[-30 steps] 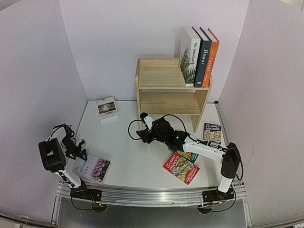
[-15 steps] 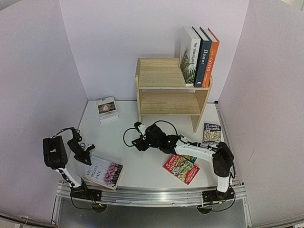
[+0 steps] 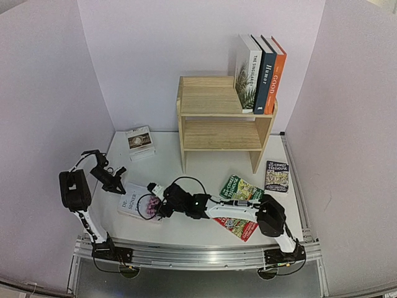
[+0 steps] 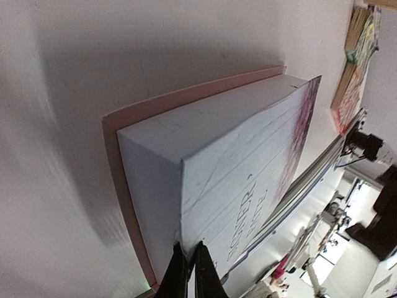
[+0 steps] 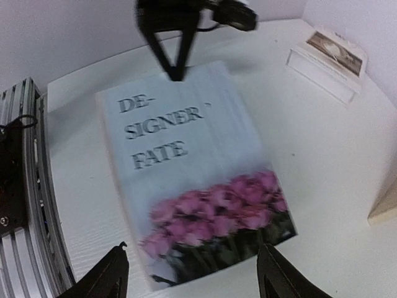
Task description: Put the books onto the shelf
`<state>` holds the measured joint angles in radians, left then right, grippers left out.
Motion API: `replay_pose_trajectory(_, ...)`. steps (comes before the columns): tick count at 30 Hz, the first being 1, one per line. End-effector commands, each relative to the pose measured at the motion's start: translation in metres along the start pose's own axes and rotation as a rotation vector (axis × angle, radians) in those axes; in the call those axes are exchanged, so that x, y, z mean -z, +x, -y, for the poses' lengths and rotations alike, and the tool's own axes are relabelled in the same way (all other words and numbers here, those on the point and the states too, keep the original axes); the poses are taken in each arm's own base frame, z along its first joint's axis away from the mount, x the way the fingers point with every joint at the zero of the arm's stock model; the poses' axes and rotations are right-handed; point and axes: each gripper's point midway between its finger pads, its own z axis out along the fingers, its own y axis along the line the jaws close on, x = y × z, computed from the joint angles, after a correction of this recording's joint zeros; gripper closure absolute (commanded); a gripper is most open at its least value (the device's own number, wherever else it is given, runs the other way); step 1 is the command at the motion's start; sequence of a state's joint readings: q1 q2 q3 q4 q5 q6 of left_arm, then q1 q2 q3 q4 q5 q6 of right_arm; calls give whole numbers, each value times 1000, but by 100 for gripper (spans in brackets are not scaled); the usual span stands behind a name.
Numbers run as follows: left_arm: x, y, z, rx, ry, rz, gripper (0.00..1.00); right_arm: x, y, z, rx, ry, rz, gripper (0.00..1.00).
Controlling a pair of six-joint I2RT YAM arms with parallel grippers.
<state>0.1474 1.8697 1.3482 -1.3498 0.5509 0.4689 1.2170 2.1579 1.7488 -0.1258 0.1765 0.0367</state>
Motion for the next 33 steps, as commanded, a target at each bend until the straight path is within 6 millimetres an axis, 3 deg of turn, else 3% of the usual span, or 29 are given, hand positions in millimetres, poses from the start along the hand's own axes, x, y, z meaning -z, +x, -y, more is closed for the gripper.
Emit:
replay_pose_trajectory(1,1,-13,27,222,218,-48,100,-26,-1,-39,352,139,23,30)
replay_pose_trajectory(4,4,-20,35,280,276,-41,100,-53,21,-56,558,246,-11,26)
replay_pose_trajectory(6,10,-25,40,291,289,-22,100,-64,24,-58,639,347,-10,23)
replay_pose_trajectory(13,20,-31,46,301,293,14,100,-69,6,-19,684,717,91,20)
replay_pose_trajectory(18,23,-31,48,294,282,35,100,-80,2,-5,801,844,84,22)
replay_pose_trajectory(27,27,-30,52,283,284,47,100,-109,16,12,900,850,60,30)
replay_pose_trajectory(33,28,-30,52,282,277,56,100,-109,7,16,898,870,83,41)
